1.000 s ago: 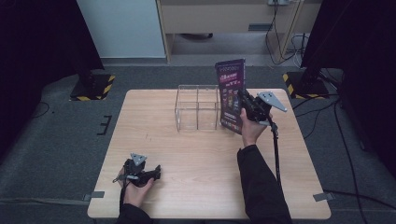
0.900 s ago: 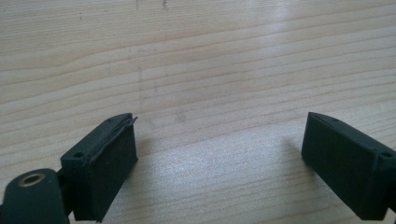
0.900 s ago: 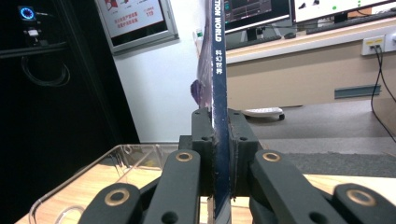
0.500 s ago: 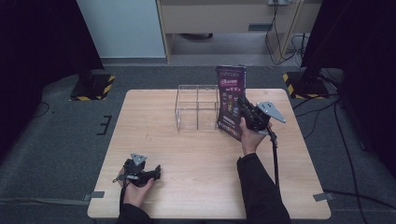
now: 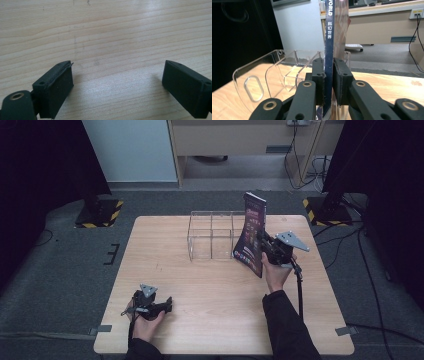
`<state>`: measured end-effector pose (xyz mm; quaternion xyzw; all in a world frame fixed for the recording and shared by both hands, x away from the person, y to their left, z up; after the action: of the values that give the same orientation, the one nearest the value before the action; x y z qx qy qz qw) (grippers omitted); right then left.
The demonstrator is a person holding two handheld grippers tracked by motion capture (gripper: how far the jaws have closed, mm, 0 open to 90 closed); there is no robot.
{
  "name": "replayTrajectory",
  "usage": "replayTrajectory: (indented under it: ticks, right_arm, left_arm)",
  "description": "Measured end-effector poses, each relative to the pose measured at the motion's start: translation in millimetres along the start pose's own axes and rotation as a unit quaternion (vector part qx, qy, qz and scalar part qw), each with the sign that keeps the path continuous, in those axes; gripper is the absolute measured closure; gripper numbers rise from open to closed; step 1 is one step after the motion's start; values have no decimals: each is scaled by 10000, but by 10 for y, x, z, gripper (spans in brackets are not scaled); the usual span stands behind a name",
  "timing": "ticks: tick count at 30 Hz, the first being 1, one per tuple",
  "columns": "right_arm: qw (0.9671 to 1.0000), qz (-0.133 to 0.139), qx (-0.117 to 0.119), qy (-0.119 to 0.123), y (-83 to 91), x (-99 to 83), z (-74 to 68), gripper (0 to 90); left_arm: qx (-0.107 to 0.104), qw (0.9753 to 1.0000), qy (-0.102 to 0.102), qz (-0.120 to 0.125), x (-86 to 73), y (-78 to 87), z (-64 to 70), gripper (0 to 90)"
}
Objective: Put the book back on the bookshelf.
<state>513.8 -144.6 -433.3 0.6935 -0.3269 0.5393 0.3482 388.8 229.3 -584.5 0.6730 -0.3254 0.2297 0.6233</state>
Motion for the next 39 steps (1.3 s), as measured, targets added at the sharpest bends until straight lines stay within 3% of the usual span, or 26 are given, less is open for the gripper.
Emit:
replayTrajectory:
  ticks: [10, 16, 28, 39]
  right_arm:
    - [9987, -474, 37, 198, 116, -139, -74, 795]
    - [9978, -593, 59, 284, 181, -203, -106, 795]
    - [9970, -696, 72, 316, 288, -325, -162, 778]
    - [9975, -676, -23, 185, 452, -445, -226, 779]
  left_arm:
    - [5, 10000, 12, 6, 1, -2, 2, 87]
    - [8, 10000, 13, 6, 2, -2, 3, 86]
    - [12, 10000, 7, 0, 1, -2, 3, 85]
    - [13, 10000, 14, 5, 2, -3, 4, 85]
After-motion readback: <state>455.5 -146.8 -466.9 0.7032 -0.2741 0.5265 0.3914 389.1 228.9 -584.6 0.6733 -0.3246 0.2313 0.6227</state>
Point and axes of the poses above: each handheld gripper's, and its own axes: y roughly backward along the jaws, x roughly out of its top, z roughly to its right, the point moved 7 cm from there along -y, roughly forward along the jaws, and after that the axes turned 9 degrees about x, right-handed, at the moved point
